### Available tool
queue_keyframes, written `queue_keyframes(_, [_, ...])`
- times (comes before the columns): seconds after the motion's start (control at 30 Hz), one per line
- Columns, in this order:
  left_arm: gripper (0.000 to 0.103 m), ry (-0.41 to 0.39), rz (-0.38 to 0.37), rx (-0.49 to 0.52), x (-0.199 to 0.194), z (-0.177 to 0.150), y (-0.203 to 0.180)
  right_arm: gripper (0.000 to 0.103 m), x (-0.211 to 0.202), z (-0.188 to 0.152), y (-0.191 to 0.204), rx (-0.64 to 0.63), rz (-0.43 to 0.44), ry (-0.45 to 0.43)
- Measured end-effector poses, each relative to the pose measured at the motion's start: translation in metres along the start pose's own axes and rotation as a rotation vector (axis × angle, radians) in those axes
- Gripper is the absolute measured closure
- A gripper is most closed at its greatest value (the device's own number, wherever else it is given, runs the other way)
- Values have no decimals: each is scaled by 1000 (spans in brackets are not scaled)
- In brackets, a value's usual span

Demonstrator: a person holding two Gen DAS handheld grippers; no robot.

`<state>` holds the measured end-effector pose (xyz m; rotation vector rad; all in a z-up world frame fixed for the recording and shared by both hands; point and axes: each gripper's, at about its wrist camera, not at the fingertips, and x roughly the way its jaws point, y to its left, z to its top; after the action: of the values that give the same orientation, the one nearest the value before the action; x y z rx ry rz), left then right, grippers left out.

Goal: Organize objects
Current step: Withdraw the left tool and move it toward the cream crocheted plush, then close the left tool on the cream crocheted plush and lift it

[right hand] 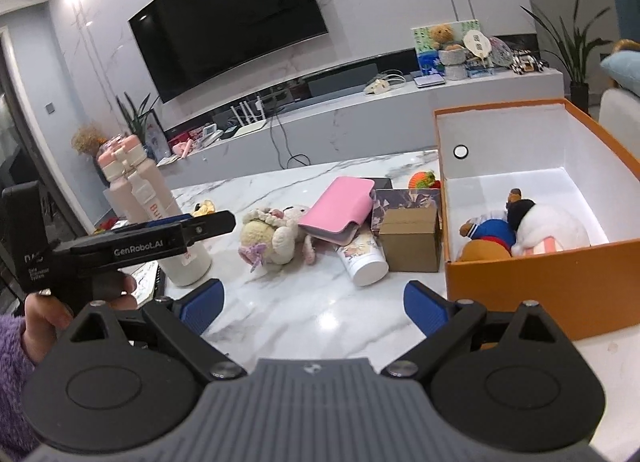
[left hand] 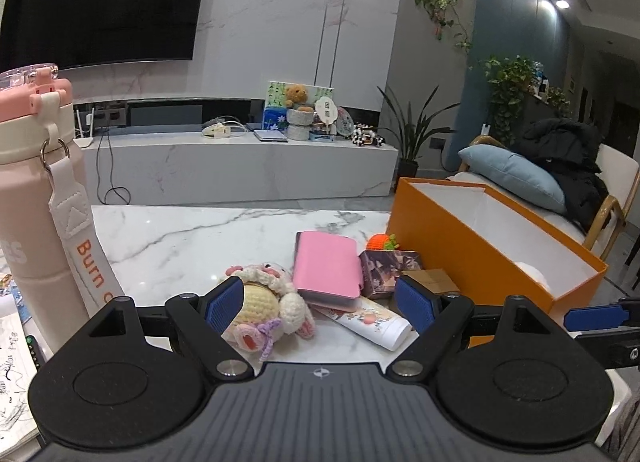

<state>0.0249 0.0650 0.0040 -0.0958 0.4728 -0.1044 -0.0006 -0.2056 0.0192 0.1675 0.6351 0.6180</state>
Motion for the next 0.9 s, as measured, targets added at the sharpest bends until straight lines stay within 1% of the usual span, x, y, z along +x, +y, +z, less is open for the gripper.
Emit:
queue_keyframes(0.13, [5,43,35,49,15,7,3,6,12,6,5,2,-11,11])
queue_keyframes(0.23, [5,118,20,67,35,13,6,6,20,6,13,-21,4,2])
queue_keyframes(0.3, [5,167,7,112,52,17,9,6,24,2,15,-18,14,16])
queue_keyframes(0.37, [5,205,30,194,68,18,10,6,27,-5,16,-15,20,40])
queue_keyframes(0.47, [5,244,86,249,90,14,17,6,28,-12,16,-24,20,63])
queue_keyframes(0.5, [5,261,93,245,98,14,21,6,27,-13,16,-25,22,65])
queue_keyframes(0.57, [5,304,80,209,112,14,30,6,27,-13,15,-22,27,66])
queue_keyframes(0.63, [5,329,37,158,121,13,37,6,28,-13,14,-17,24,64])
queue_keyframes(0.7, [5,340,19,117,128,13,42,6,30,-12,12,-9,19,66])
queue_keyframes(0.8, [7,342,28,88,138,11,48,6,32,-12,8,7,17,75])
queue_keyframes(0.9, [8,374,-12,40,147,7,54,6,34,-13,8,10,10,84])
